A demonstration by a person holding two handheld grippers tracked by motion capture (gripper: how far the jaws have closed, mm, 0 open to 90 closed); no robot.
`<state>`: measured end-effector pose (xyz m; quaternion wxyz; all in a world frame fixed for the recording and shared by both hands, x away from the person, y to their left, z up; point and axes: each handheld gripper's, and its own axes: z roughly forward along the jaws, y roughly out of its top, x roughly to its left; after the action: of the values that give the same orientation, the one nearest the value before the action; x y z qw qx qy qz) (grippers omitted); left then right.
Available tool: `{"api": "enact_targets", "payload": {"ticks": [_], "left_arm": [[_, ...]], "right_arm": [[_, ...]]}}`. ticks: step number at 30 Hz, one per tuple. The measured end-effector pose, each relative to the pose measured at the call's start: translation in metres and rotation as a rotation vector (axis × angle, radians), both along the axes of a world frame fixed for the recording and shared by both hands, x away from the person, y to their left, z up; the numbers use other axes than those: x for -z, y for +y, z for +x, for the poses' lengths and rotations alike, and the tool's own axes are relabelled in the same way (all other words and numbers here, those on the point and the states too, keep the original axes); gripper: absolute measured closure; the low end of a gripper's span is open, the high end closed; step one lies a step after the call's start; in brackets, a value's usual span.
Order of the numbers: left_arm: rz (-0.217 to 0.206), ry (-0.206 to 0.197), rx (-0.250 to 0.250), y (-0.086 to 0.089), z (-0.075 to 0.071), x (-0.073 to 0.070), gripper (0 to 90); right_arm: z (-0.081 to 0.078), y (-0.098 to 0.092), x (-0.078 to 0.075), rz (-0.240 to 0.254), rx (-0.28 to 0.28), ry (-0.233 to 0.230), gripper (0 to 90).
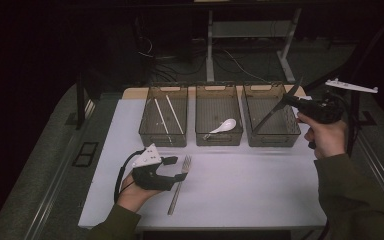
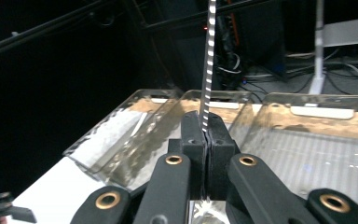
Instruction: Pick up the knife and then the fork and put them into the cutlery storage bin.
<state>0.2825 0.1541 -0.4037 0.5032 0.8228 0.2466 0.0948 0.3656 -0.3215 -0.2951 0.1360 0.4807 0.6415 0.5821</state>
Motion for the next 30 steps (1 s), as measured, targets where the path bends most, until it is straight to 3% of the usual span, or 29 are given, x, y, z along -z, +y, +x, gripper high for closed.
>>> {"api": "enact_targets", "payload": {"ticks": [7, 10, 24, 28, 30], "left_arm": [[0.0, 0.01, -0.021, 0.016, -0.004, 0.007, 25.8], [-0.005, 0.007, -0.033, 0.019, -0.004, 0.007, 24.4], [0.006, 0.017, -0.025, 0.017, -0.003, 0.012, 19.4], [0.006, 0.017, -0.02, 0.016, -0.003, 0.012, 19.4], [0.008, 0.017, -0.019, 0.016, -0.003, 0.012, 19.3]], "right_arm": [[0.016, -0.01, -0.005, -0.011, 0.052, -0.005, 88.3], [0.025, -0.011, -0.004, -0.022, 0.059, 0.013, 88.3], [0.056, -0.001, 0.036, -0.088, 0.061, 0.176, 88.3], [0.062, -0.001, 0.046, -0.103, 0.069, 0.192, 88.2], [0.064, -0.002, 0.048, -0.087, 0.074, 0.19, 88.2]]}}
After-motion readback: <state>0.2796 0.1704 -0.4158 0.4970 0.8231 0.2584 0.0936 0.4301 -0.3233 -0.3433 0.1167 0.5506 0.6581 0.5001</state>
